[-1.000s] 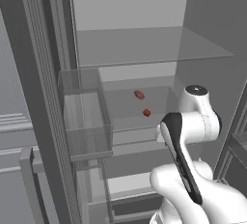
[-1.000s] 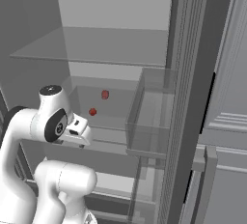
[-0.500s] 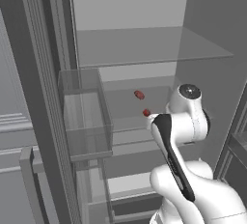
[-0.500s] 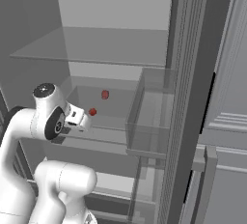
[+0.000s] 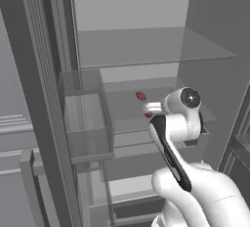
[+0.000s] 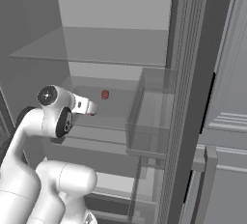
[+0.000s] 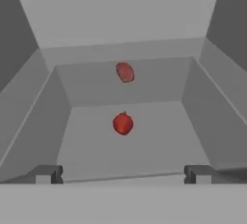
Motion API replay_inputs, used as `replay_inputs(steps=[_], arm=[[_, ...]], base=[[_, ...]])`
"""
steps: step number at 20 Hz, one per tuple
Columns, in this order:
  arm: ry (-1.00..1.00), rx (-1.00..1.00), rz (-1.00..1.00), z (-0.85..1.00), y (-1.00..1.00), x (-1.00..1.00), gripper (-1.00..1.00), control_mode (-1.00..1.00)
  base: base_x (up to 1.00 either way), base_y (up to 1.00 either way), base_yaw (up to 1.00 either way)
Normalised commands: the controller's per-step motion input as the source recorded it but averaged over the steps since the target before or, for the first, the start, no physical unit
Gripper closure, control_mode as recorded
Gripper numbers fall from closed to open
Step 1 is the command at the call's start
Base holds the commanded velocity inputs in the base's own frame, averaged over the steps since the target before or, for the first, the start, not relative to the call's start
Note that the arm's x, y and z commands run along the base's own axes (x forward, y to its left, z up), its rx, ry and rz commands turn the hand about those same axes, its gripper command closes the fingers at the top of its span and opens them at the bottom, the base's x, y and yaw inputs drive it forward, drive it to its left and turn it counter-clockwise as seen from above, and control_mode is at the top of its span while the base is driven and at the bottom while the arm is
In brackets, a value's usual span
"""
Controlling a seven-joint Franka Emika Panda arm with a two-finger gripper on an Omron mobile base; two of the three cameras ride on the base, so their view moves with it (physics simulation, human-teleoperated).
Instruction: Take the strawberry from the fridge and place it on top of the pancake, located on the dining counter.
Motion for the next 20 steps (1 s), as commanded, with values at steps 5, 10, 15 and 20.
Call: replay_inputs(steps=[5, 10, 15, 20], arm=[[0.18, 0.00, 0.01, 0.12, 0.00, 0.58, -1.00, -1.00], [0.18, 0.00, 0.00, -0.20, 0.00, 0.31, -1.00, -1.00], [0.08, 0.00, 0.00, -0.42, 0.00, 0.11, -1.00, -1.00], [0.00, -0.02, 0.00, -0.24, 0.00, 0.21, -1.00, -1.00]], base=[[0.00, 0.00, 0.00], [0.00, 0.00, 0.00], [0.00, 0.00, 0.00], [0.00, 0.00, 0.00]])
